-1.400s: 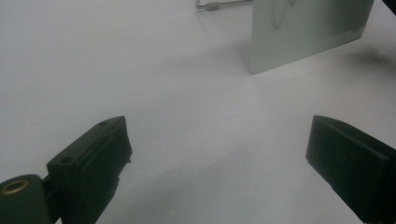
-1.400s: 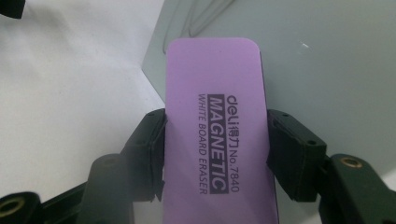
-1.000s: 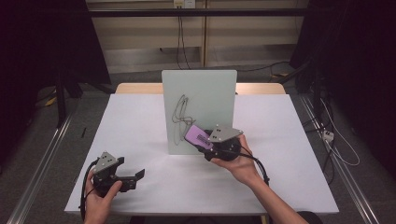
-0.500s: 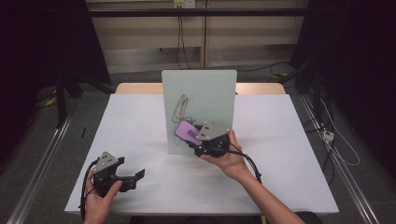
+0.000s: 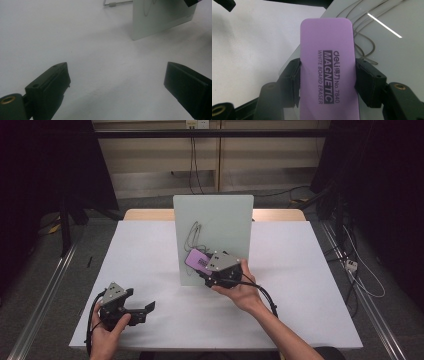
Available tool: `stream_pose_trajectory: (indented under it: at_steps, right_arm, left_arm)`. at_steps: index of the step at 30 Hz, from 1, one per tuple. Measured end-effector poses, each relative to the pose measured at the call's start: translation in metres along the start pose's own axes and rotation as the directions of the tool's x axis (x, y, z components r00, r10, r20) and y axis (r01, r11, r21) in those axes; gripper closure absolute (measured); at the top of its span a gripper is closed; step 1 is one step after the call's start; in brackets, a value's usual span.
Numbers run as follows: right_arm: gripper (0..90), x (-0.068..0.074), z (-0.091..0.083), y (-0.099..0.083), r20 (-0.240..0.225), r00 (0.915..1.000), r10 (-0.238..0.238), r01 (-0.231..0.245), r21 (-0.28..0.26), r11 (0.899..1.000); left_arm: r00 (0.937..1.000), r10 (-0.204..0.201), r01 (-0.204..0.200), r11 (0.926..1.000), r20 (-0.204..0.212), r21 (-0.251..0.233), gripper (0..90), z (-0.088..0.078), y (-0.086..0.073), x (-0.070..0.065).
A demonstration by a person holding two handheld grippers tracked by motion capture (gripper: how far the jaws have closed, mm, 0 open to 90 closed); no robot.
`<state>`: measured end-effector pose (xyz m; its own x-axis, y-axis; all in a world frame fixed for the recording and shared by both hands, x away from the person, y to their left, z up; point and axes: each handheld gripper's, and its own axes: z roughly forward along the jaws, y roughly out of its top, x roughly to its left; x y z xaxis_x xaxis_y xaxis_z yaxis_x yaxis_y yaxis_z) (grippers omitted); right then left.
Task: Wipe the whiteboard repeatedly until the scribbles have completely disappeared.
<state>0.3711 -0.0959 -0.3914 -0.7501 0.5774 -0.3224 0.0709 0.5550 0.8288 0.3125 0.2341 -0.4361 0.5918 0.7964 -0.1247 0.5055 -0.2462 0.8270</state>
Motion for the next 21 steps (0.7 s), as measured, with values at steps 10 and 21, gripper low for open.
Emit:
stream_pose_trajectory:
  at_steps: [10, 21]
  right_arm:
    - [41.6, -0.013, -0.006, 0.006, -0.005, 0.9989, 0.046, -0.046, -0.028, 0.999]
    - [41.7, -0.028, -0.018, 0.015, 0.045, 0.9954, 0.085, -0.081, -0.073, 0.994]
  left_arm:
    - [1.0000, -0.002, 0.002, 1.0000, 0.002, 0.001, 6.1, 0.000, 0.000, 0.000]
    - [1.0000, 0.001, -0.001, 1.0000, 0.003, -0.003, 6.1, -0.001, 0.000, 0.000]
